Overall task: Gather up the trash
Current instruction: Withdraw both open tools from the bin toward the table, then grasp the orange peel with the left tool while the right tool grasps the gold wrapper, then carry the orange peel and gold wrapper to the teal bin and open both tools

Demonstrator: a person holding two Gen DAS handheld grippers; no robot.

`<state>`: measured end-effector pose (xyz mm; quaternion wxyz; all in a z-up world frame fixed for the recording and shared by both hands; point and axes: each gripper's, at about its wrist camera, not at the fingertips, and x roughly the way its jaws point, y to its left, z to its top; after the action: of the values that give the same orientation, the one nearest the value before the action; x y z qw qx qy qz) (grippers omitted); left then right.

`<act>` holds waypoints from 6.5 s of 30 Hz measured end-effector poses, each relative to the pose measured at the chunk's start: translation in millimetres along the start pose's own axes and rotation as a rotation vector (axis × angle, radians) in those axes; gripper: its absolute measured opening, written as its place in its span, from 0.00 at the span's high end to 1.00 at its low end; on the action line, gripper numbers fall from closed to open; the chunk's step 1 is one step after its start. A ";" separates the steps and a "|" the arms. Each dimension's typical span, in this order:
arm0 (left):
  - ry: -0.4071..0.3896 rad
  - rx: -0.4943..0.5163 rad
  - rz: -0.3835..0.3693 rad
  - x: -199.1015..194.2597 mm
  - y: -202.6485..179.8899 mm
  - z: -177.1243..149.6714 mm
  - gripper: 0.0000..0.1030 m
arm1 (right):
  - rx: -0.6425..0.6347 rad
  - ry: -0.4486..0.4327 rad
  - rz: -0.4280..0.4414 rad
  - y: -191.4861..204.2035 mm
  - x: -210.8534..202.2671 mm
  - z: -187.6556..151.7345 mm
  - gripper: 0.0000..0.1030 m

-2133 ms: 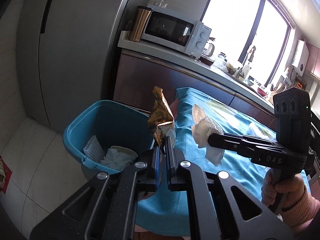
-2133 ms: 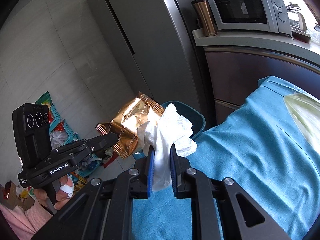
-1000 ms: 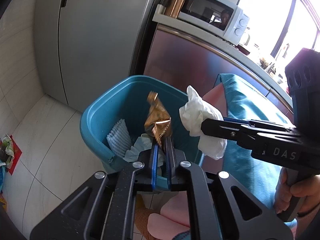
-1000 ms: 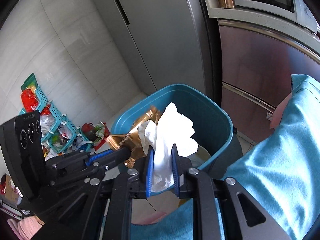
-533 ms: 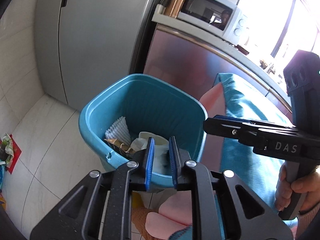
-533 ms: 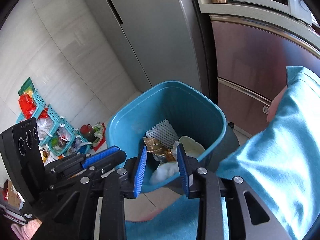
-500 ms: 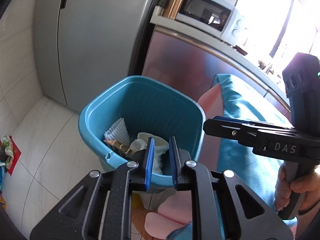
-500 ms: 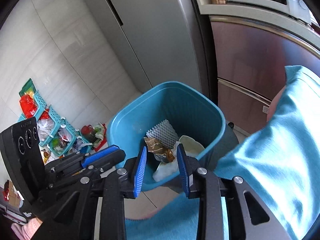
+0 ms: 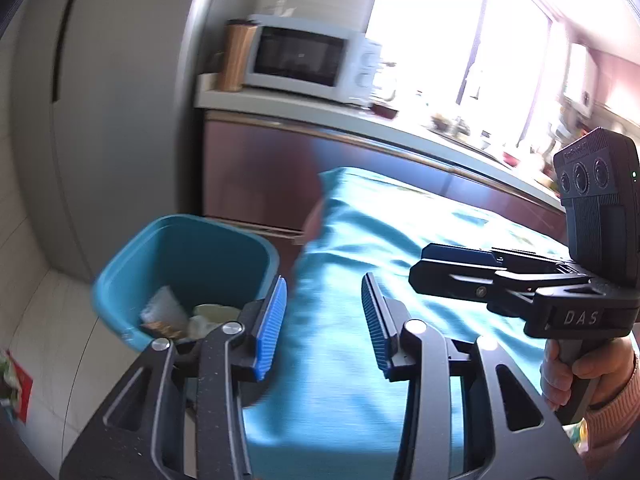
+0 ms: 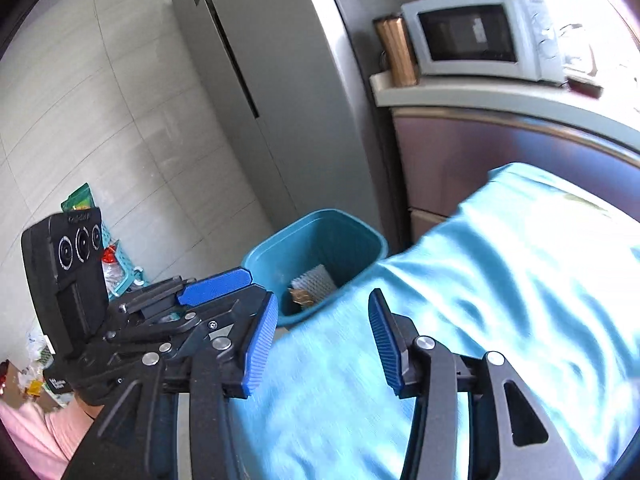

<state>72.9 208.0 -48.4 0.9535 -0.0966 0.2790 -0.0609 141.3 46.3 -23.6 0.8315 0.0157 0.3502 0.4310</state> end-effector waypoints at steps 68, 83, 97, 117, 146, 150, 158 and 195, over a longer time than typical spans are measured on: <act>0.421 0.387 -0.434 184.1 -297.9 -23.3 0.75 | 0.555 -0.312 -0.306 -195.4 -254.6 -169.6 0.98; 0.313 0.313 -0.391 139.3 -259.4 -19.5 0.92 | 0.489 -0.335 -0.249 -174.3 -246.7 -146.3 0.98; 0.294 0.252 -0.347 90.2 -194.9 -19.9 0.90 | 0.445 -0.288 -0.158 -151.4 -206.0 -126.5 0.98; 0.297 0.238 -0.334 94.1 -183.9 -30.5 0.93 | 0.448 -0.273 -0.150 -145.7 -197.6 -122.3 0.98; 0.140 0.086 -0.075 19.5 -62.3 -1.4 0.93 | 0.327 -0.232 0.052 -101.0 -126.5 -58.5 0.98; 0.127 0.059 -0.042 11.7 -44.2 -0.6 0.93 | 0.314 -0.215 0.072 -96.4 -111.7 -50.1 0.98; 0.103 0.021 0.016 -0.8 -20.9 3.6 0.93 | 0.307 -0.172 0.122 -91.1 -80.3 -35.6 0.98; 0.095 -0.075 0.166 -2.5 45.1 6.7 0.93 | 0.276 -0.031 0.160 -65.4 17.0 -0.2 0.98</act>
<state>77.2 253.4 -51.5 0.9366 -0.1060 0.3332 0.0244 193.8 17.5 -54.9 0.7896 0.1642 0.3909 0.4436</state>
